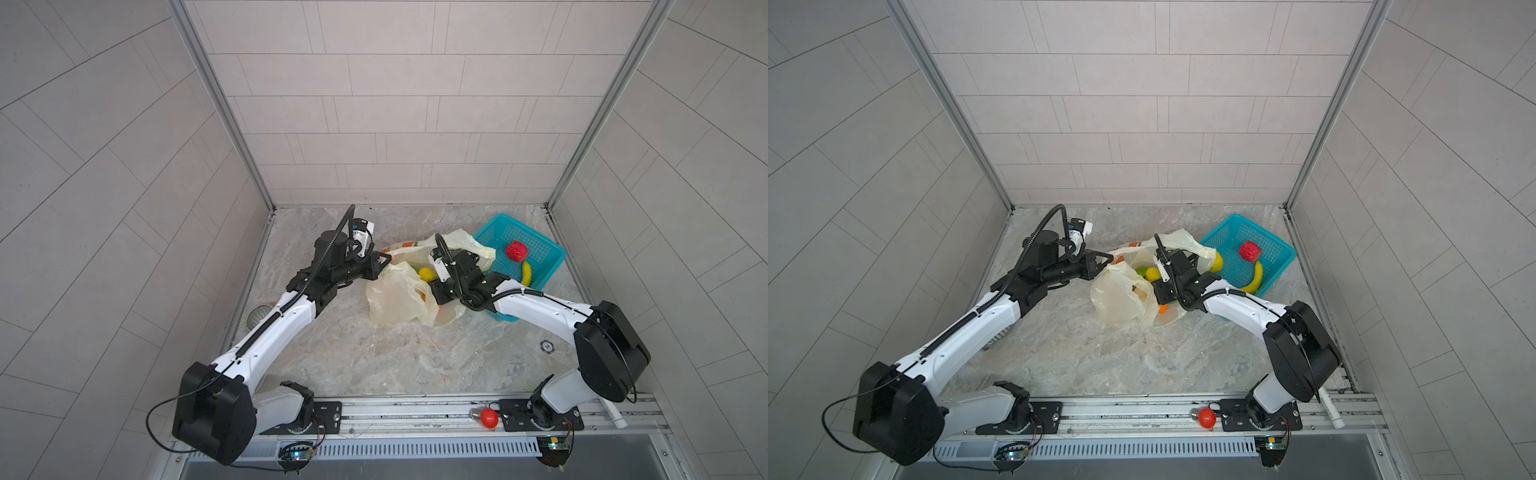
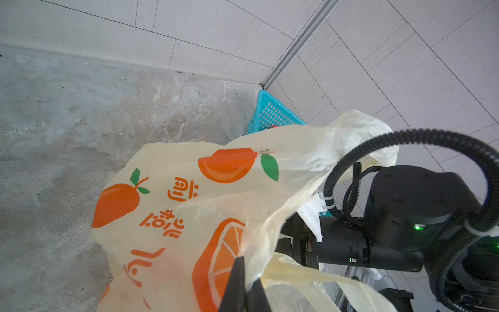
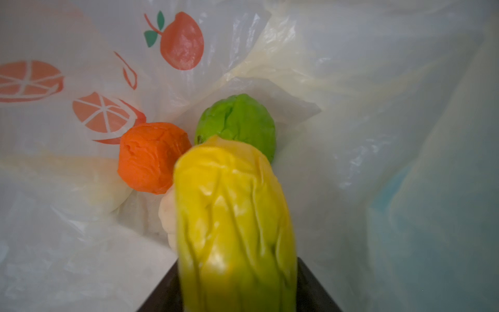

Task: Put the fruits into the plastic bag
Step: 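Carry the papaya into the held-open bag and open the right gripper, then withdraw the right gripper from the bag back over the basket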

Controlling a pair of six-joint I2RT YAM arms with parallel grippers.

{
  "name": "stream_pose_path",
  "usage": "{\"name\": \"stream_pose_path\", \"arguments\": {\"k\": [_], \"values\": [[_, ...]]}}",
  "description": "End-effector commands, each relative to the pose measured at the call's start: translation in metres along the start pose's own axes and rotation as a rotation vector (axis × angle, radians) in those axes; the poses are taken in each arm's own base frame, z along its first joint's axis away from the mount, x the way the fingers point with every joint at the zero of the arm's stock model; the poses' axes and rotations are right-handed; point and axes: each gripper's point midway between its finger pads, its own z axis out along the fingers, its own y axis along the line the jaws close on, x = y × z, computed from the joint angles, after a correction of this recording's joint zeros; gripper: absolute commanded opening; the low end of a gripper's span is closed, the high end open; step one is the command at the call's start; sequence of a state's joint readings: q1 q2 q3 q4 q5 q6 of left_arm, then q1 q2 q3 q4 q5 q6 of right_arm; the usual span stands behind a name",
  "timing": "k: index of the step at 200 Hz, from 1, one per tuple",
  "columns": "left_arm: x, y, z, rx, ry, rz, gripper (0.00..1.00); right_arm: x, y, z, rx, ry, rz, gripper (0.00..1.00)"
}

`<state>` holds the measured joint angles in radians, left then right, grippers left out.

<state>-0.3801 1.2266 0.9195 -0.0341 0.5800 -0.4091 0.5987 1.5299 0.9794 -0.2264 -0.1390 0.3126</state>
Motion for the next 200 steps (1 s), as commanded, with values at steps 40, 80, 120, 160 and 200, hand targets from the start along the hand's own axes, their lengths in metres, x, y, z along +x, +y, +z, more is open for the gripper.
{"name": "stream_pose_path", "arguments": {"k": [40, 80, 120, 160, 200], "values": [[-0.005, -0.006, -0.001, 0.021, -0.02, 0.026, 0.0, -0.042, 0.001, -0.05, 0.011, -0.166, 0.01, 0.71], [-0.004, -0.006, -0.001, 0.018, -0.02, 0.026, 0.0, -0.054, 0.021, -0.091, -0.102, -0.283, -0.073, 0.7], [-0.003, -0.003, 0.001, 0.011, -0.016, 0.02, 0.0, -0.06, 0.068, -0.139, -0.361, -0.339, -0.171, 0.69], [-0.002, -0.003, 0.002, 0.01, -0.013, 0.019, 0.0, -0.064, 0.093, -0.173, -0.508, -0.372, -0.23, 0.69], [-0.002, -0.004, 0.001, 0.008, -0.014, 0.021, 0.0, -0.08, 0.076, -0.185, -0.433, -0.441, -0.216, 0.7]]}}
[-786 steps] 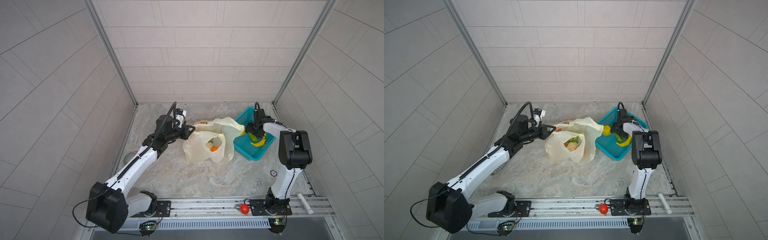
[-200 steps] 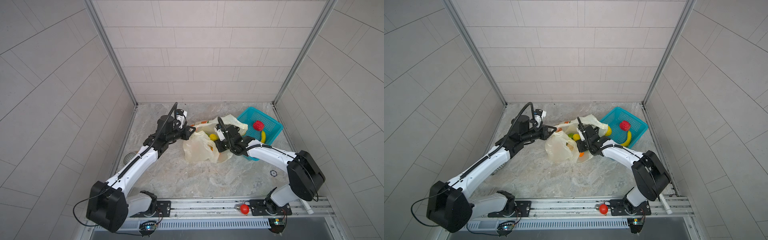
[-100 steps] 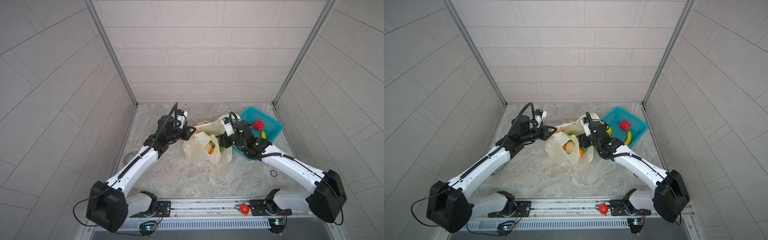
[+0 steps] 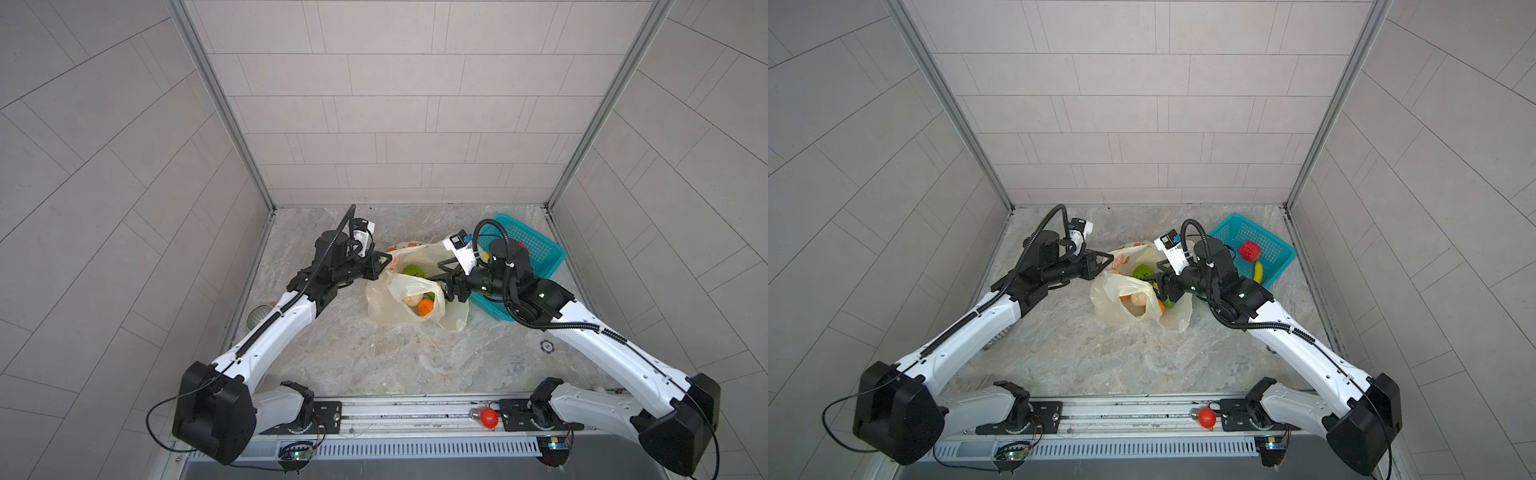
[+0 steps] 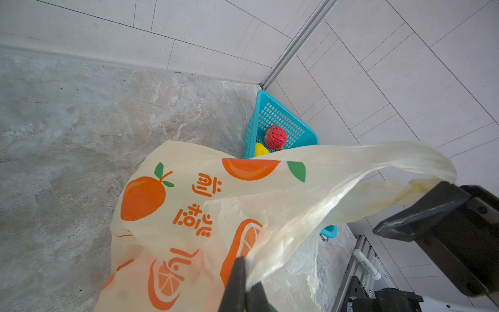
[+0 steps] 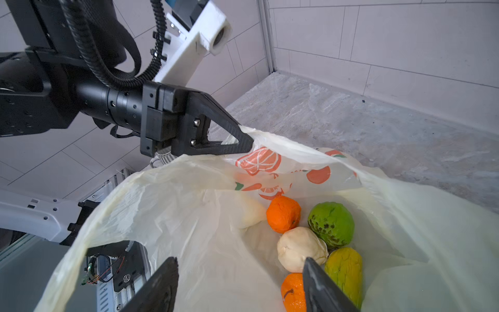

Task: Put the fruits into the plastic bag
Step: 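Withdraw the right gripper from the bag back over the basket, then lower the right gripper and grasp the yellow lemon in the basket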

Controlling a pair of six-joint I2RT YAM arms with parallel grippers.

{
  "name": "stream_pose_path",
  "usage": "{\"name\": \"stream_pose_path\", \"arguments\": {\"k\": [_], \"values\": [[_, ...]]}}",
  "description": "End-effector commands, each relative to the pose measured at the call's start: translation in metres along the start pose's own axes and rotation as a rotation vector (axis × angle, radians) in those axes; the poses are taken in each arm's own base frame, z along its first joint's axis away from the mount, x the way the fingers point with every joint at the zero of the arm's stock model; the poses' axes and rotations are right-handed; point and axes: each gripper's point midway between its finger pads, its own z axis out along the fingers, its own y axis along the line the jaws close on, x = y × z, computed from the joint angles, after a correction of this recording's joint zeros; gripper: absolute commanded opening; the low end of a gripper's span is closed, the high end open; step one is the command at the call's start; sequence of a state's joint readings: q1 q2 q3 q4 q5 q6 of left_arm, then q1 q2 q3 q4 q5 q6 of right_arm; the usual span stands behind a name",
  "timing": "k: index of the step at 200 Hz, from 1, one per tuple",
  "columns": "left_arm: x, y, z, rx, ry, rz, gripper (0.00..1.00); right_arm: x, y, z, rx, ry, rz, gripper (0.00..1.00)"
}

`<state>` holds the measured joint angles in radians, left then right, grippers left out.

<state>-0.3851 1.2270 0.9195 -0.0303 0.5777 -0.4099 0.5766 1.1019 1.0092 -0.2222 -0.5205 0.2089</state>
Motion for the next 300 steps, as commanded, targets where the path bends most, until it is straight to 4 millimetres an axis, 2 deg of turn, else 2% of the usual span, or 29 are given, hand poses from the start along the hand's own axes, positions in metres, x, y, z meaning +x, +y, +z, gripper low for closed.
{"name": "stream_pose_path", "arguments": {"k": [1, 32, 79, 95, 111, 120, 138, 157, 177, 197, 221, 251, 300], "values": [[-0.002, -0.002, 0.0, 0.005, -0.013, 0.018, 0.0, -0.018, 0.002, -0.014, -0.001, -0.05, -0.04, 0.7], [0.0, -0.001, 0.0, 0.001, -0.009, 0.018, 0.0, -0.046, 0.008, -0.035, -0.012, -0.128, -0.058, 0.7], [0.001, 0.0, 0.002, 0.0, -0.005, 0.017, 0.0, -0.105, 0.006, -0.083, 0.075, -0.306, -0.124, 0.71], [0.002, 0.0, 0.002, 0.001, -0.003, 0.016, 0.0, -0.118, -0.017, -0.096, 0.202, -0.362, -0.098, 0.72], [0.002, 0.0, 0.002, 0.002, -0.005, 0.016, 0.0, -0.119, -0.067, -0.113, 0.454, -0.413, -0.003, 0.77], [0.002, 0.0, 0.001, 0.001, -0.006, 0.018, 0.0, -0.112, -0.1, -0.123, 0.613, -0.418, 0.07, 0.77], [0.003, 0.0, 0.001, 0.002, -0.006, 0.017, 0.0, -0.083, -0.157, -0.135, 0.836, -0.357, 0.224, 0.77], [0.002, 0.0, 0.001, 0.003, -0.009, 0.019, 0.0, -0.046, -0.2, -0.135, 0.974, -0.277, 0.378, 0.76], [0.001, -0.001, 0.002, 0.007, -0.009, 0.018, 0.0, -0.002, -0.234, -0.117, 1.023, -0.161, 0.516, 0.76], [0.001, -0.001, 0.003, 0.008, -0.009, 0.019, 0.0, 0.035, -0.253, -0.086, 0.987, -0.052, 0.596, 0.75], [0.002, 0.0, 0.003, 0.007, -0.005, 0.023, 0.0, 0.063, -0.264, -0.054, 0.924, 0.017, 0.645, 0.76], [0.003, 0.001, 0.003, 0.005, -0.004, 0.023, 0.0, 0.087, -0.278, -0.035, 0.92, 0.102, 0.679, 0.76], [0.001, -0.001, 0.003, 0.008, -0.004, 0.034, 0.0, 0.115, -0.3, -0.013, 0.929, 0.241, 0.724, 0.77]]}}
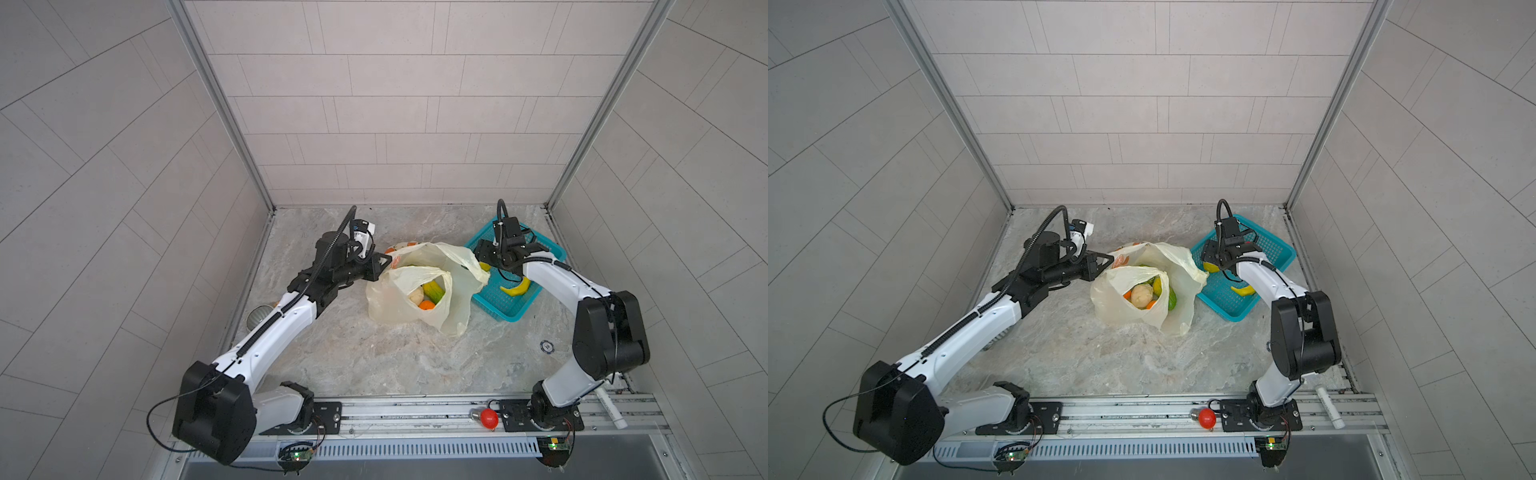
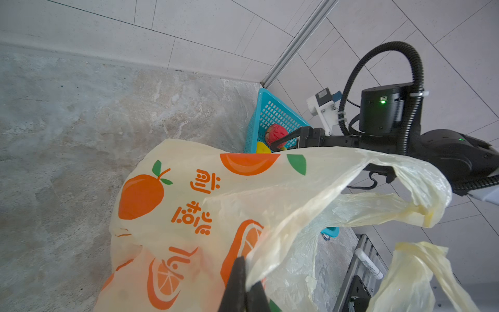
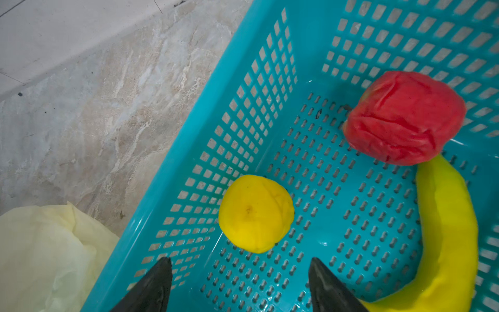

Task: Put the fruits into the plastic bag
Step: 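Lower the right gripper and grasp the yellow lemon in the basket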

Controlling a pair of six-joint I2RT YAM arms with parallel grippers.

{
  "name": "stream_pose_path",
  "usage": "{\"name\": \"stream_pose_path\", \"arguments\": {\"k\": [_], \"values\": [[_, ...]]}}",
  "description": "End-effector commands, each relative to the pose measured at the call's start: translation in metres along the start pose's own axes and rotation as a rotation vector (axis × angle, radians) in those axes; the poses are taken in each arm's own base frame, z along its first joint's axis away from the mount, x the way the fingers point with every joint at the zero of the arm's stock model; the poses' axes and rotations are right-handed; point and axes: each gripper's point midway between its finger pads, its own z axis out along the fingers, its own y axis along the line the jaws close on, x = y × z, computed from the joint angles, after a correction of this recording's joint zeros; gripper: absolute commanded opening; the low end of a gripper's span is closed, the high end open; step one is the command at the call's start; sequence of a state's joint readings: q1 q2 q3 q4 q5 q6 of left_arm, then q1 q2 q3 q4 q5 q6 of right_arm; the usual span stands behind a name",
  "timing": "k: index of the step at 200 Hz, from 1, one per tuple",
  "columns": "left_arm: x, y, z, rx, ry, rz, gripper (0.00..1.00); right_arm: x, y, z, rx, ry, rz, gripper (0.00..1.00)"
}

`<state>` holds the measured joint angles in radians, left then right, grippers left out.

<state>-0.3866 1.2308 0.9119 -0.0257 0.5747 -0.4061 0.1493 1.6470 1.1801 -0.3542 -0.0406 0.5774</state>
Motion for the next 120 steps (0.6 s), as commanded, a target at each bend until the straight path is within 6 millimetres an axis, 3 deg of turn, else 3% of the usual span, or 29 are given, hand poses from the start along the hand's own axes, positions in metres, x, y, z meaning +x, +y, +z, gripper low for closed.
{"name": "stream_pose_path", "arguments": {"k": [1, 64, 120], "values": [[-0.002, -0.003, 0.002, 0.012, -0.01, 0.033, 0.0, 0.003, -0.003, 0.013, 0.021, 0.061, 0.01, 0.77], [-0.001, -0.002, 0.001, 0.004, 0.002, 0.046, 0.0, 0.011, -0.023, 0.053, 0.07, 0.17, 0.032, 0.74], [-0.002, -0.001, 0.003, 0.004, 0.004, 0.044, 0.0, 0.015, -0.027, 0.072, 0.085, 0.193, 0.037, 0.72]]}}
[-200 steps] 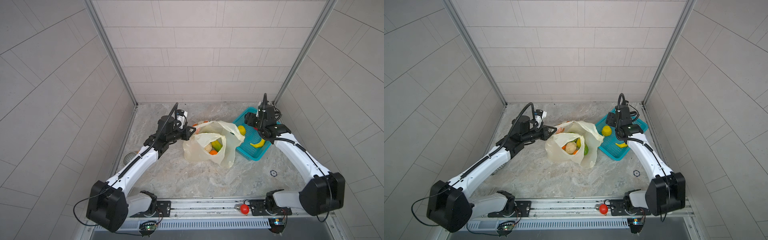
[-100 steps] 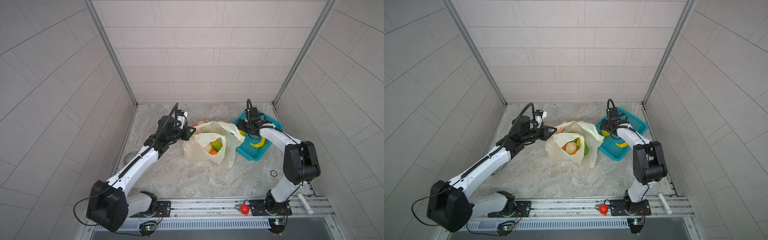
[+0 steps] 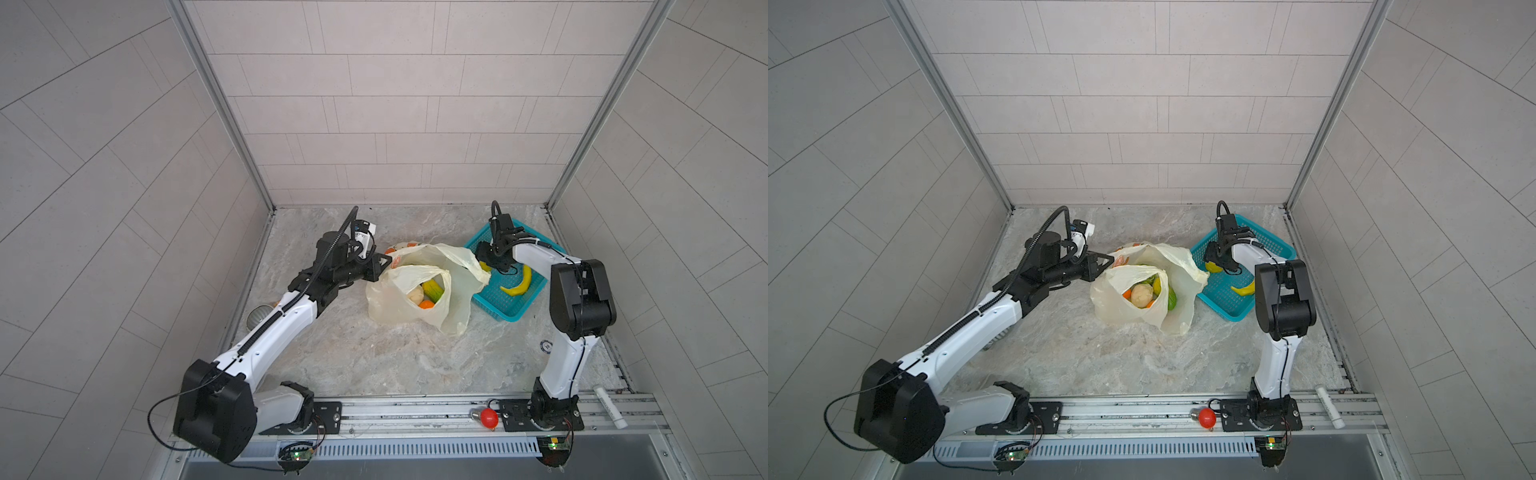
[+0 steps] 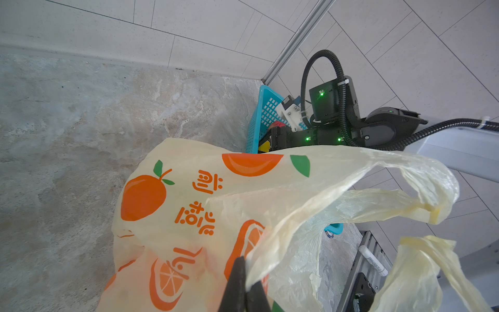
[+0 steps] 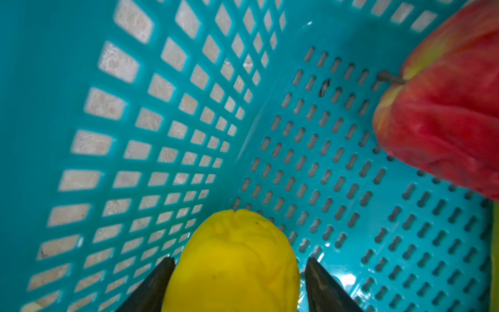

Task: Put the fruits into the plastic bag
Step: 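Lower the right gripper and grasp the yellow lemon in the basket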

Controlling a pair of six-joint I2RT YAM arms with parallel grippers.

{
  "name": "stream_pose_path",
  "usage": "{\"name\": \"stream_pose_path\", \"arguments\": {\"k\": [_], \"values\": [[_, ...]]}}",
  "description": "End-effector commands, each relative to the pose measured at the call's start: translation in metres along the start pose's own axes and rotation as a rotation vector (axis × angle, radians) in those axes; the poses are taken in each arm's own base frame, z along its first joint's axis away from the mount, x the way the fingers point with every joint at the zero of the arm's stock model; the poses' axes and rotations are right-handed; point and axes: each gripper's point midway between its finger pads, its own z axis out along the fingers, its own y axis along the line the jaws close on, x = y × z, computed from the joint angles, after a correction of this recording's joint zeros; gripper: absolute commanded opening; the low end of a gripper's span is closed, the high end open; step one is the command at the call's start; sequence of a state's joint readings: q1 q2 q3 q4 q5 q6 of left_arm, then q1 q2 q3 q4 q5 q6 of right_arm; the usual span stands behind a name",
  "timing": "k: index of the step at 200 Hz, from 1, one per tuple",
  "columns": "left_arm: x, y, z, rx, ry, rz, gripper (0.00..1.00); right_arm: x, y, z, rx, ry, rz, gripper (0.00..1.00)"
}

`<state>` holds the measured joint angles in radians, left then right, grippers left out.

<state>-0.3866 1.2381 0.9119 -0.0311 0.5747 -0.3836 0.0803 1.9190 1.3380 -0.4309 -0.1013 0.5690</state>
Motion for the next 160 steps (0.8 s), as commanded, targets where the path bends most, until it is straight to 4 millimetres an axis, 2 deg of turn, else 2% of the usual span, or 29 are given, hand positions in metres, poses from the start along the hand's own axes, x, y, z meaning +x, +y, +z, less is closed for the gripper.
{"name": "stream_pose_path", "arguments": {"k": [1, 27, 44, 79, 100, 116, 130, 160], "values": [[-0.004, -0.003, 0.002, 0.008, -0.005, 0.027, 0.0, 0.0, -0.001, 0.004, 0.016, 0.012, -0.004, 0.71], [-0.004, -0.002, 0.003, 0.005, -0.004, 0.021, 0.0, 0.001, -0.005, 0.01, 0.037, 0.017, -0.003, 0.68], [-0.004, -0.002, 0.002, 0.005, -0.007, 0.019, 0.0, 0.003, -0.008, 0.009, 0.045, 0.012, 0.001, 0.61], [-0.003, -0.002, 0.002, 0.005, -0.007, 0.015, 0.0, -0.001, -0.015, -0.012, 0.062, -0.049, 0.006, 0.45], [-0.003, 0.0, 0.003, 0.003, -0.011, 0.005, 0.0, -0.005, -0.017, -0.032, 0.068, -0.092, 0.007, 0.44], [-0.002, 0.0, 0.003, 0.004, -0.013, 0.001, 0.0, -0.011, -0.014, -0.056, 0.045, -0.134, 0.019, 0.44], [-0.002, 0.0, 0.003, 0.002, -0.014, -0.001, 0.0, -0.02, -0.006, -0.087, -0.007, -0.186, 0.02, 0.44], [-0.002, 0.0, 0.003, 0.002, -0.013, -0.003, 0.0, -0.044, 0.026, -0.175, -0.203, -0.349, -0.028, 0.41]]}}
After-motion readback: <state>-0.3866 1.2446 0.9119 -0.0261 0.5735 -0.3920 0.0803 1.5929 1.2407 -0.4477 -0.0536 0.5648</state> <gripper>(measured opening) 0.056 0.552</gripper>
